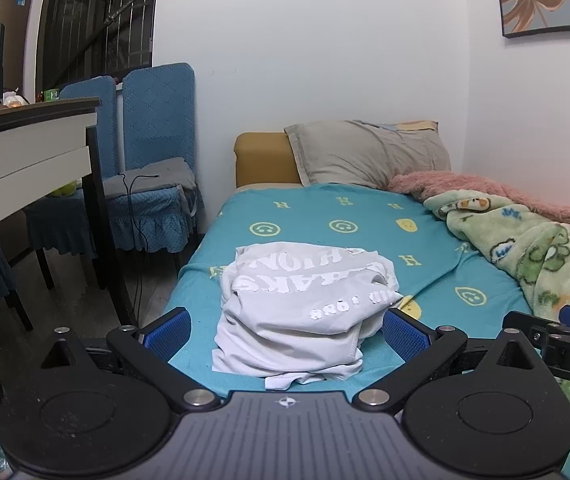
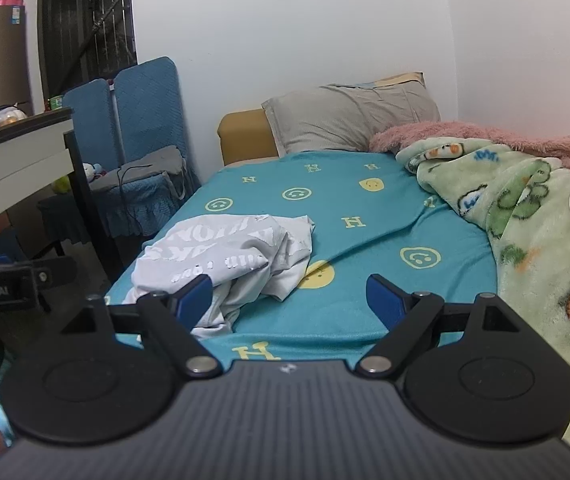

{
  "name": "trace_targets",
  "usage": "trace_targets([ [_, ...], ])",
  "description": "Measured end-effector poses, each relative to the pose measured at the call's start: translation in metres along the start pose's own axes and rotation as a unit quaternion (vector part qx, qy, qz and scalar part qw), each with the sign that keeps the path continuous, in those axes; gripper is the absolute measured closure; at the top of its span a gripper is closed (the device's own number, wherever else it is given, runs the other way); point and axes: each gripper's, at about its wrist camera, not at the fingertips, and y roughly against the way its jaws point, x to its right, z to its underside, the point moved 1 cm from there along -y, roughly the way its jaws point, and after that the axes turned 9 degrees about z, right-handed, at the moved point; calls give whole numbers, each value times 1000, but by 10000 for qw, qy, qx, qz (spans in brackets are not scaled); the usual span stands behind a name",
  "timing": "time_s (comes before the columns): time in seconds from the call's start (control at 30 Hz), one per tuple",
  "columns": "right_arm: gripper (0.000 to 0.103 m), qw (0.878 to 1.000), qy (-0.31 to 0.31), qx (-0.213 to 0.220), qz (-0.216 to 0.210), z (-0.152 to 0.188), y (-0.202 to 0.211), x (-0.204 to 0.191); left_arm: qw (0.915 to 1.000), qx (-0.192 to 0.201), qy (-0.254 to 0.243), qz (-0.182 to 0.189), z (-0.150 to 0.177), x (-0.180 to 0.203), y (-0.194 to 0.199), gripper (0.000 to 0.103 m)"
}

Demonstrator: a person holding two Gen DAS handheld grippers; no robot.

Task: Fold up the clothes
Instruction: 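Approach the crumpled white T-shirt on the bed with both tools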

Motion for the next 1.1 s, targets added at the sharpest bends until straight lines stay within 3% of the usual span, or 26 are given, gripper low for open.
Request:
trace_targets([
  [0.27, 18, 9999, -122, -49, 32, 1, 3, 2, 9997, 84, -205, -81, 1, 8, 5, 0],
  [1.1, 18, 9997, -74, 16, 217, -3, 3, 4, 9999, 51, 61, -63, 5, 3, 1, 0],
])
